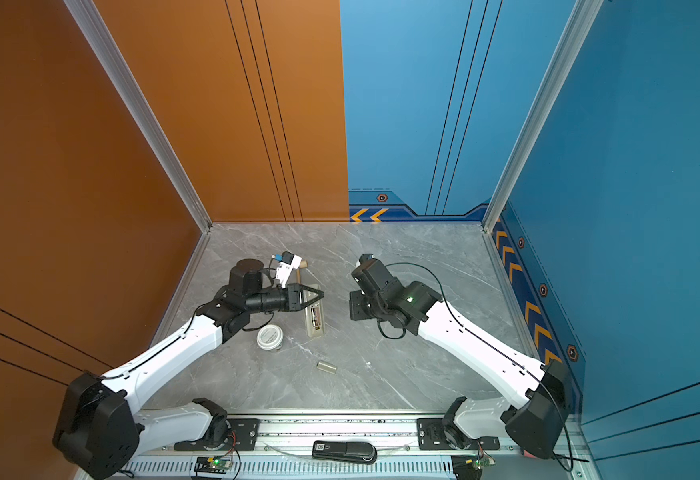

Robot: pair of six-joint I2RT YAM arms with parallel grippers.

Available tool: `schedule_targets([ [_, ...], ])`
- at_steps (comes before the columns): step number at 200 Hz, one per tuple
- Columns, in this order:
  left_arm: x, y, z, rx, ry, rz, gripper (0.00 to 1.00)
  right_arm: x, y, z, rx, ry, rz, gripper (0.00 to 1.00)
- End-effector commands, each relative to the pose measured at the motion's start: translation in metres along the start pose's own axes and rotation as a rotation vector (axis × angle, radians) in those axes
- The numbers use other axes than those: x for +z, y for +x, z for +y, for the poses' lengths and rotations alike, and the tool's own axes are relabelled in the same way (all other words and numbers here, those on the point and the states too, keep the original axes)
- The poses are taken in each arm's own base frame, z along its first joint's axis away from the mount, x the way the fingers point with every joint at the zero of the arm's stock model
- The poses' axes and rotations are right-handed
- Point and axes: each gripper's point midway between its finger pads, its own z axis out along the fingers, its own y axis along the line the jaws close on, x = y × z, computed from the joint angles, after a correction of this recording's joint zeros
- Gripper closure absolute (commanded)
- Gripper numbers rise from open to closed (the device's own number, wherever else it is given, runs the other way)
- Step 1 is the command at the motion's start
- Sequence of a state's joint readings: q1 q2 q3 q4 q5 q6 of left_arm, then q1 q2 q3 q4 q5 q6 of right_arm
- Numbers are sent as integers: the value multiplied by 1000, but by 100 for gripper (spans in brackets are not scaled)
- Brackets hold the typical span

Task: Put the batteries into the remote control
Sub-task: 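Lower the battery into the remote's compartment beside the first and release it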

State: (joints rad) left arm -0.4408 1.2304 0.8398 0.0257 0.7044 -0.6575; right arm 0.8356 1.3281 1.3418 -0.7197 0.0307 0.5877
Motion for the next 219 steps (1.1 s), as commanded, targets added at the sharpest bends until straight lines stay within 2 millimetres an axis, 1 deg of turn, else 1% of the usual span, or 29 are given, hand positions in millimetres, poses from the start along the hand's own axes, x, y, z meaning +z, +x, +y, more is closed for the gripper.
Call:
schedule_targets([
  [1,0,-12,-11,-32,8,-22,100,-10,-31,35,-44,-87,-82,100],
  [14,0,-12,-10,-65,1,-21,100,-9,-39,48,-60,-118,-98,100],
  [31,-1,-15,-10,-96,1,-32,100,-3,-43,57,-69,-141,-103,100],
  [60,-4,-19,-13,-135,11,-53,100,9,-42,66,-83,-169,-92,100],
  [76,-6,-24,-16,-159,29,-75,100,12,-39,72,-104,-184,-83,100],
  [102,-9,-28,-15,-200,38,-90,100,14,-36,81,-128,-207,-77,100],
  [138,-13,-37,-17,-232,53,-120,100,14,-32,79,-139,-197,-75,100],
  [176,-15,-48,-27,-237,90,-142,100,14,-30,75,-148,-177,-80,100],
  [219,-16,-51,-33,-228,108,-146,100,16,-31,72,-159,-159,-87,100],
])
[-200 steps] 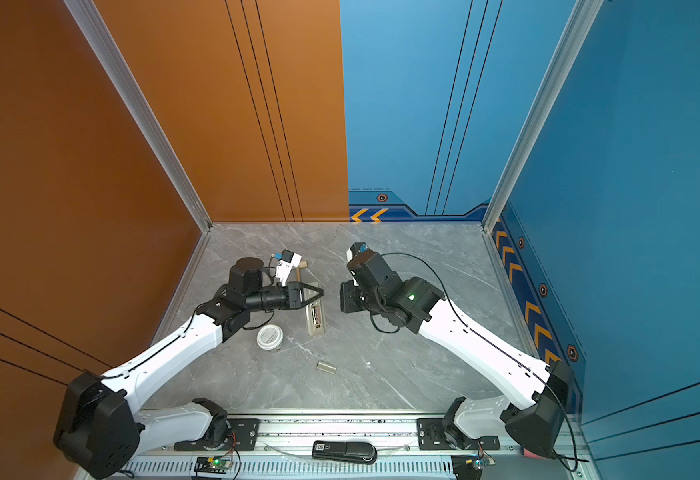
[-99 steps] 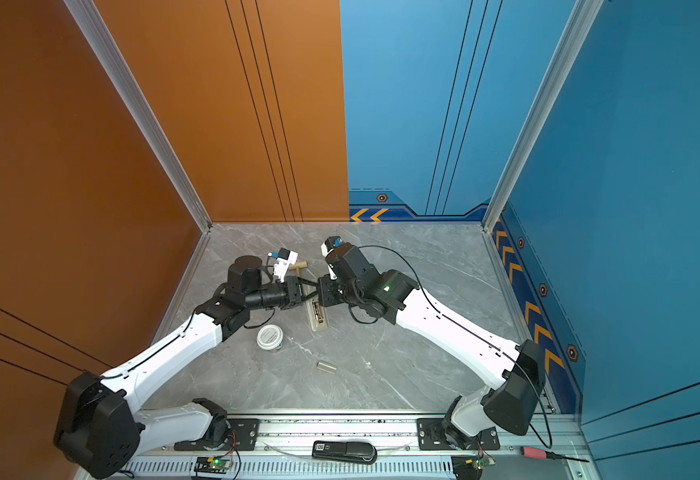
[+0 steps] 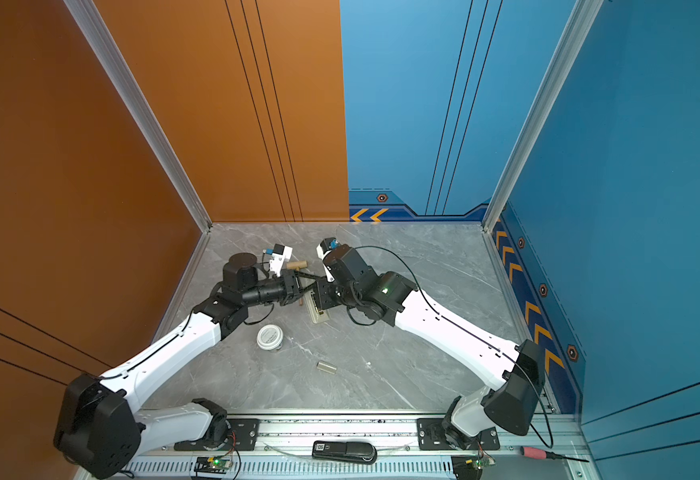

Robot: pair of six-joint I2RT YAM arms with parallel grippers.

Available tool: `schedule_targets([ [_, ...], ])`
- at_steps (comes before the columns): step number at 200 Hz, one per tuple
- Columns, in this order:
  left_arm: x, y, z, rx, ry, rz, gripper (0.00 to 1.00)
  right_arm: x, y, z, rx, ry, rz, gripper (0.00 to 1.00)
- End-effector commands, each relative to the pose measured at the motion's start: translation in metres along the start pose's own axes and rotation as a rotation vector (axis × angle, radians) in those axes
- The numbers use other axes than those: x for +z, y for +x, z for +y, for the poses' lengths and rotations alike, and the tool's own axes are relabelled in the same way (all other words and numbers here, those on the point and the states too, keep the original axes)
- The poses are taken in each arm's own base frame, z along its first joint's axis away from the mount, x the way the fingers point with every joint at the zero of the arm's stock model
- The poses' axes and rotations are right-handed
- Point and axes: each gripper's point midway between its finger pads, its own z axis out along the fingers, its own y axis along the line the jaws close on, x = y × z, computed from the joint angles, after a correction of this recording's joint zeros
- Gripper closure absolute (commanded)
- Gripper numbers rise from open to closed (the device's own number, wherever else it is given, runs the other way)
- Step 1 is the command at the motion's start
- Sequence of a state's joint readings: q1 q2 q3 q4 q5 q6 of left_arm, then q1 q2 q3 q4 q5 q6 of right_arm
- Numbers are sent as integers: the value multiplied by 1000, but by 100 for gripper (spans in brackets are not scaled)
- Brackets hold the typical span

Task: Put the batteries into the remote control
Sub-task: 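Lower the battery into the remote's compartment beside the first and release it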

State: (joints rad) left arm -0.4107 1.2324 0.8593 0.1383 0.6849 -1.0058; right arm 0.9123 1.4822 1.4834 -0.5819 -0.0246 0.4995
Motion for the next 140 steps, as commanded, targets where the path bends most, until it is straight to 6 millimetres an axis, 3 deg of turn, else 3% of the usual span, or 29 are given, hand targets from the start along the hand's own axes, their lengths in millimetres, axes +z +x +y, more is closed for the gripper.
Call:
schedule_targets([
  [1,-6,-11,-27,43,68,-28,100,-4,-5,1,-29,6,-34,100],
  [140,-10,-12,-39,68,107,-41,100,0,20,-5,-95,61,35,100],
])
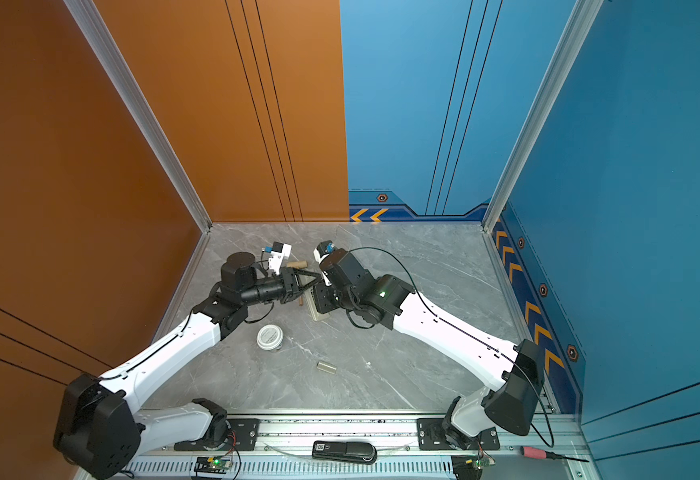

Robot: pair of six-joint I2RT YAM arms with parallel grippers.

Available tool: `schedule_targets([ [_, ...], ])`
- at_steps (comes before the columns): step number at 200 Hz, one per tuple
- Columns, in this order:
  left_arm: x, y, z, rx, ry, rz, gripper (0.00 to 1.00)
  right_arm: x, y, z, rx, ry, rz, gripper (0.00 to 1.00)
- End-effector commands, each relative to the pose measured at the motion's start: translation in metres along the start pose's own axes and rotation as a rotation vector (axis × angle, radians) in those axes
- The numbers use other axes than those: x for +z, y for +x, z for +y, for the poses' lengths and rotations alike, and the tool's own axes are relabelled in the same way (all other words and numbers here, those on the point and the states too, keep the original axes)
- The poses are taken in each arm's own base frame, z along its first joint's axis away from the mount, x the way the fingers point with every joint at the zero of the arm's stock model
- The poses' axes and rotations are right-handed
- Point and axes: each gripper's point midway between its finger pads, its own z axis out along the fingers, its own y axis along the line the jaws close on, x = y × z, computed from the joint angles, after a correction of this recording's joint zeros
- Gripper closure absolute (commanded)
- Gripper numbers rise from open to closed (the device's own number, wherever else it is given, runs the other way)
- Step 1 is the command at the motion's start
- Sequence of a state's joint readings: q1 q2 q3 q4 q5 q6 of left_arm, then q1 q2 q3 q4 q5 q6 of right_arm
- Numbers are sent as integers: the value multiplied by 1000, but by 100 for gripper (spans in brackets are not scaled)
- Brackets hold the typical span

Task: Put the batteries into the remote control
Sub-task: 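Lower the battery into the remote's compartment beside the first and release it, then move the open right gripper over the batteries and lower it onto them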

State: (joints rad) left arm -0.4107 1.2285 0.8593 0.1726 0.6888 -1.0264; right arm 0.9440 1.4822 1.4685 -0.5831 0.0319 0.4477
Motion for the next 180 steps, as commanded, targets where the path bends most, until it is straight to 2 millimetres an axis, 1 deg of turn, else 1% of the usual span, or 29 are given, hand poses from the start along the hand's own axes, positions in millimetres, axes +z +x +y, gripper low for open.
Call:
schedule_targets([
  [1,-8,-9,-31,64,80,-28,100,-3,13,-5,-24,25,36,100],
  [10,-7,-9,-31,67,80,-28,100,-3,14,-4,-22,24,39,100],
  [20,-8,-9,-34,72,85,-26,100,-2,14,-4,-21,22,43,98],
  [53,-6,-4,-35,84,92,-12,100,-6,11,-3,-18,24,36,84],
  [68,-6,-3,-35,90,94,-8,100,-9,8,-3,-16,27,25,76],
  [99,-5,-2,-40,105,109,4,100,-18,-1,-3,-20,39,-1,65],
  [114,-5,-1,-41,111,118,11,100,-27,-9,-2,-29,45,-22,56],
  [122,-5,-1,-41,114,122,17,100,-35,-14,-2,-45,59,-35,54],
  [145,-5,2,-43,130,138,39,100,-57,-25,-8,-88,101,-54,49],
  [163,-6,6,-43,137,153,70,100,-75,-30,-11,-134,100,-48,46],
  [170,-6,7,-44,140,161,84,100,-83,-32,-9,-173,77,-35,45],
  [180,-7,10,-45,145,173,106,100,-93,-30,0,-273,23,-11,46],
])
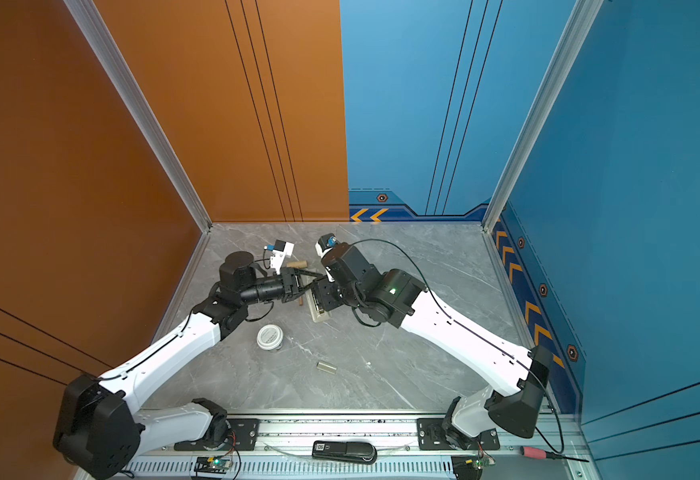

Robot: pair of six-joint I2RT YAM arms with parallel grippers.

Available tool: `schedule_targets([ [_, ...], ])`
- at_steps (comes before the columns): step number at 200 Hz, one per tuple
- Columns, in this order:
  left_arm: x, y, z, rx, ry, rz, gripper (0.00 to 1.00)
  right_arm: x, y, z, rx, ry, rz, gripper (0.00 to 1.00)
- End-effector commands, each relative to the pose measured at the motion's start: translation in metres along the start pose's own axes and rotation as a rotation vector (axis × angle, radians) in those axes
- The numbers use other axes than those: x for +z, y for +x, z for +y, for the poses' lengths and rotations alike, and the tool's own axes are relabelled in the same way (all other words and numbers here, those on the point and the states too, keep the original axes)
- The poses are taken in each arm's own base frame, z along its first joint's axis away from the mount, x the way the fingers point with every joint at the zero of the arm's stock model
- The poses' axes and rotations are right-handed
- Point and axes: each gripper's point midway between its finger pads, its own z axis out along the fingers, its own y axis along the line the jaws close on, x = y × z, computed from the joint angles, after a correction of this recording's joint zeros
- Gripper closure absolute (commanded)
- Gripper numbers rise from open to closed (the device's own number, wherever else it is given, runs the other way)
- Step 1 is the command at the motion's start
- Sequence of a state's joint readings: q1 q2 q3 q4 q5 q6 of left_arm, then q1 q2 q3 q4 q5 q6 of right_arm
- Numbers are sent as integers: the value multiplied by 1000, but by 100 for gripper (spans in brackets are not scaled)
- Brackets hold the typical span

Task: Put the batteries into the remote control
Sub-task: 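Move the open right gripper over the batteries and lower it onto them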

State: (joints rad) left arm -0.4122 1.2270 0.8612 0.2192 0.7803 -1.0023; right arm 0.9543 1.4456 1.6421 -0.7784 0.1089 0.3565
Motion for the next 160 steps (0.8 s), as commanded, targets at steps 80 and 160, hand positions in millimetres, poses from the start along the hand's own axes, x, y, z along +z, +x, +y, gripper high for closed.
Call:
schedule_targets([
  [80,-7,14,-27,119,127,122,100,-56,25,14,-744,-101,162,27],
  [160,-5,22,-21,114,102,153,100,-24,37,31,-858,-177,233,64],
])
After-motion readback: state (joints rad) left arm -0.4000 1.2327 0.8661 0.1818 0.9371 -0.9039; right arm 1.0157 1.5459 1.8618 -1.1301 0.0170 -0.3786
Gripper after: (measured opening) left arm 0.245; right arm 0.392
